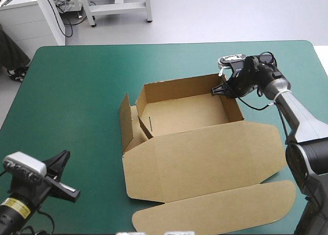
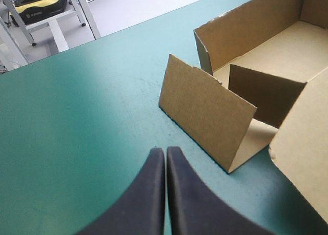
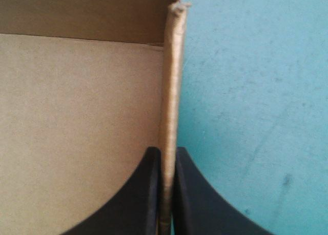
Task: Fold the box
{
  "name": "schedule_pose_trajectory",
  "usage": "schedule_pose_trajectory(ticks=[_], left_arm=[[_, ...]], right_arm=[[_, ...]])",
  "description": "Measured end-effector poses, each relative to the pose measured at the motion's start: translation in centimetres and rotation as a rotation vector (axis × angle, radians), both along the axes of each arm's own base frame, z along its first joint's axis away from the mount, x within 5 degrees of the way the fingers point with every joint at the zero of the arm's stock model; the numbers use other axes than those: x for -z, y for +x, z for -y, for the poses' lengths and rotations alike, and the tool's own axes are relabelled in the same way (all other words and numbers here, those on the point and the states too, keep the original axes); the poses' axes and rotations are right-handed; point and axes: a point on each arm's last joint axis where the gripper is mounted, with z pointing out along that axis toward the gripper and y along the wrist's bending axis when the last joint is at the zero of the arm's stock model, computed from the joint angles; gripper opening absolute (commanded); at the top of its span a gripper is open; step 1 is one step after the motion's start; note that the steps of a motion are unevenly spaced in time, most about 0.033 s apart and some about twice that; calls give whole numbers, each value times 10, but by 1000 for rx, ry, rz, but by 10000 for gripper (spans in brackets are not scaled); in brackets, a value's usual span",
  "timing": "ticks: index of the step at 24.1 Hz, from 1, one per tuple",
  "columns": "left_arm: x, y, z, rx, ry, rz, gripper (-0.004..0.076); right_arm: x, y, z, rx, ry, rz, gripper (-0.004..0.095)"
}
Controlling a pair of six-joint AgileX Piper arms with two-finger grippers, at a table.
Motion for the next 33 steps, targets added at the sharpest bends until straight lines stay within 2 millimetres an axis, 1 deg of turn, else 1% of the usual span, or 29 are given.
schedule_pose_trajectory(ticks=[2, 3, 6, 7, 9, 10, 12, 15, 17, 19, 20, 21, 22, 23, 24, 25, 27, 28, 30, 31, 32, 33], left_arm=[[4, -11, -7, -5, -27, 1, -8], [6, -17, -10, -12, -33, 2, -8], [8, -29, -19, -25, -47, 18, -8], [8, -31, -20, -27, -49, 19, -8], [11, -34, -23, -36, -44, 4, -8], [12, -34, -23, -38, -41, -4, -8], [13, -34, -24, -43, -33, -22, -8], [14, -34, -24, -44, -31, -24, -8], [14, -34, -24, -44, -32, -24, -8], [14, -34, -24, -44, -31, -26, -8], [15, -34, -23, -44, -29, -27, -8], [15, -34, -23, -44, -29, -28, -8], [15, -34, -23, -44, -29, -28, -8], [15, -34, -23, -44, -29, -28, -8], [15, -34, -23, -44, -29, -28, -8], [15, -34, -23, -44, -29, -28, -8], [15, -34, -23, -44, -29, -28, -8], [15, -34, -23, -44, -29, -28, -8], [15, -34, -23, -43, -30, -25, -8], [15, -34, -23, -42, -32, -26, -8], [15, -34, -23, -42, -33, -27, -8], [15, -34, -23, -42, -33, -27, -8]], right_arm=[[0, 0, 0, -15, -6, 3, 25], [0, 0, 0, -19, -7, 3, 60], [0, 0, 0, -35, -15, 1, 202], [0, -2, 0, -49, -24, -15, 262], [6, -8, 1, -80, -48, -110, 371], [8, -11, 1, -92, -59, -160, 409], [5, -10, 1, -102, -71, -190, 436], [-19, -6, 0, -83, -62, -123, 436], [-42, -8, 1, -74, -50, -58, 436], [-65, -14, 1, -72, -36, 8, 436], [-91, -25, 4, -66, -22, 73, 436], [-103, -33, 5, -63, -16, 103, 436], [-123, -46, 8, -60, -11, 152, 436], [-131, -53, 10, -58, -11, 174, 436], [-145, -63, 14, -55, -15, 211, 436], [-148, -65, 15, -53, -20, 223, 436], [-149, -66, 16, -51, -29, 227, 436], [-142, -60, 15, -51, -36, 209, 436], [-123, -45, 12, -53, -46, 156, 436], [-105, -32, 9, -51, -52, 109, 436], [-95, -25, 7, -45, -54, 79, 436], [-74, -13, 4, -35, -58, 27, 436]])
